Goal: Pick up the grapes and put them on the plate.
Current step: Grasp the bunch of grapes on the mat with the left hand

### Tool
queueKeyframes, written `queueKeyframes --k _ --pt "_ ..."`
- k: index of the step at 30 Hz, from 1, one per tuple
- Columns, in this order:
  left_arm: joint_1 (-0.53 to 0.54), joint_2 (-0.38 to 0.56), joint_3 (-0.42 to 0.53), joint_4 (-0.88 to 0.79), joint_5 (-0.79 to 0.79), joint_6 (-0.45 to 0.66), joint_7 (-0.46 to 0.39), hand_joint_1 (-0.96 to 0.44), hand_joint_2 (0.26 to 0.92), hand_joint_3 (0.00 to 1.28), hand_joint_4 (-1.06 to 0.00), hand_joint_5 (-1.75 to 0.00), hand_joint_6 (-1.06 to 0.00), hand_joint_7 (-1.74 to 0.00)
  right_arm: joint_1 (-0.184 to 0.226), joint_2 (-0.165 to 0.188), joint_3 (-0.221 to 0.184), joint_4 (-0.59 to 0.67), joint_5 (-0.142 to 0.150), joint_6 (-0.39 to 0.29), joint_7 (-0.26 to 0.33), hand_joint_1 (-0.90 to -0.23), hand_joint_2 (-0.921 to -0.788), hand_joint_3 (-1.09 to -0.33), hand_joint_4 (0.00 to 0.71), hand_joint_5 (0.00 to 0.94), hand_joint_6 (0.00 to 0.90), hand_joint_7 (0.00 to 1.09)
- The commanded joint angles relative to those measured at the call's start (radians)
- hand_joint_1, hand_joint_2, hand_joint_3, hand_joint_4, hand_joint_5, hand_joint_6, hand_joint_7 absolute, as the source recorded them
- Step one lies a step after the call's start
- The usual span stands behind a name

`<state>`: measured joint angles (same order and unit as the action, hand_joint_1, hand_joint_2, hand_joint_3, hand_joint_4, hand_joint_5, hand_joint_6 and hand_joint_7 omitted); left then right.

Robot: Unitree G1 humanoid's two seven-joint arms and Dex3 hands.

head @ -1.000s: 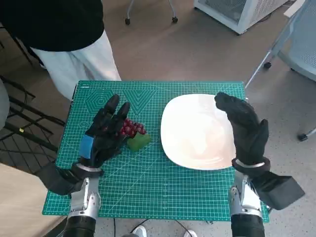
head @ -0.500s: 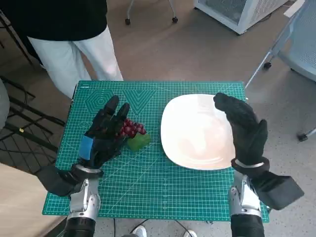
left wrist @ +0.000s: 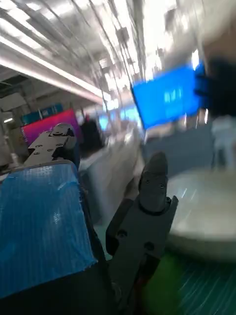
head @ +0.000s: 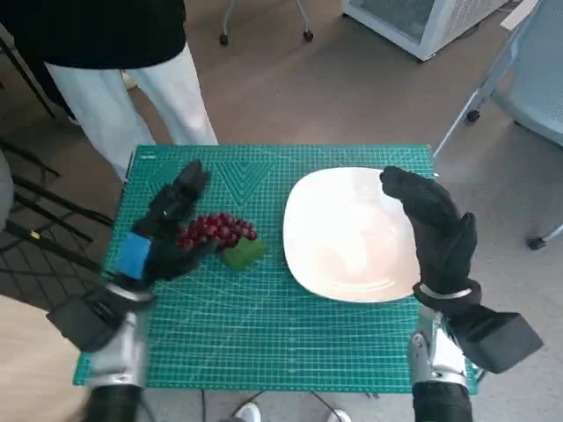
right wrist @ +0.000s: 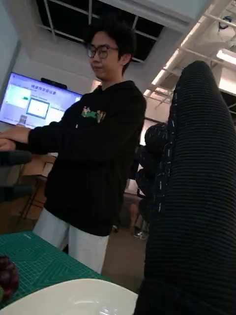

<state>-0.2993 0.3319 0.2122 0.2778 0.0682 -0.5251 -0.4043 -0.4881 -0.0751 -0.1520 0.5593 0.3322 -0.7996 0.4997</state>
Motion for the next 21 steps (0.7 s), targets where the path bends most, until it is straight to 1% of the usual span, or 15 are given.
queueKeyframes --k 1,4,7,11,21 --pt "0.023 0.148 -0.056 -0.241 0.346 0.214 0.041 -0.50 0.801 0.02 0.00 0.00 -0.12 0.00 0.023 -0.003 0.000 0.007 0.006 0.019 0.011 -0.661 -0.921 -0.754 0.445 0.000 0.020 0.47" --pt "0.018 0.148 -0.082 -0.294 0.406 0.331 0.024 -0.42 0.757 0.01 0.00 0.00 -0.13 -0.01 0.021 -0.003 -0.001 0.011 0.004 0.017 0.010 -0.661 -0.921 -0.753 0.445 0.001 0.018 0.47" --pt "0.009 0.143 -0.115 -0.321 0.455 0.418 0.012 -0.36 0.730 0.00 0.00 0.00 -0.15 -0.02 0.019 -0.004 -0.002 0.014 0.003 0.018 0.009 -0.662 -0.921 -0.753 0.446 0.001 0.017 0.47" --pt "0.002 0.143 -0.162 -0.343 0.504 0.511 0.003 -0.32 0.716 0.00 0.00 0.00 -0.18 -0.02 0.018 -0.003 -0.003 0.013 0.005 0.020 0.008 -0.668 -0.921 -0.751 0.446 0.001 0.017 0.47" --pt "-0.034 0.140 -0.272 -0.346 0.563 0.681 -0.014 -0.30 0.705 0.00 -0.03 0.00 -0.23 -0.02 0.014 0.002 -0.004 0.016 0.009 0.018 0.008 -0.671 -0.921 -0.751 0.447 0.001 0.017 0.47"
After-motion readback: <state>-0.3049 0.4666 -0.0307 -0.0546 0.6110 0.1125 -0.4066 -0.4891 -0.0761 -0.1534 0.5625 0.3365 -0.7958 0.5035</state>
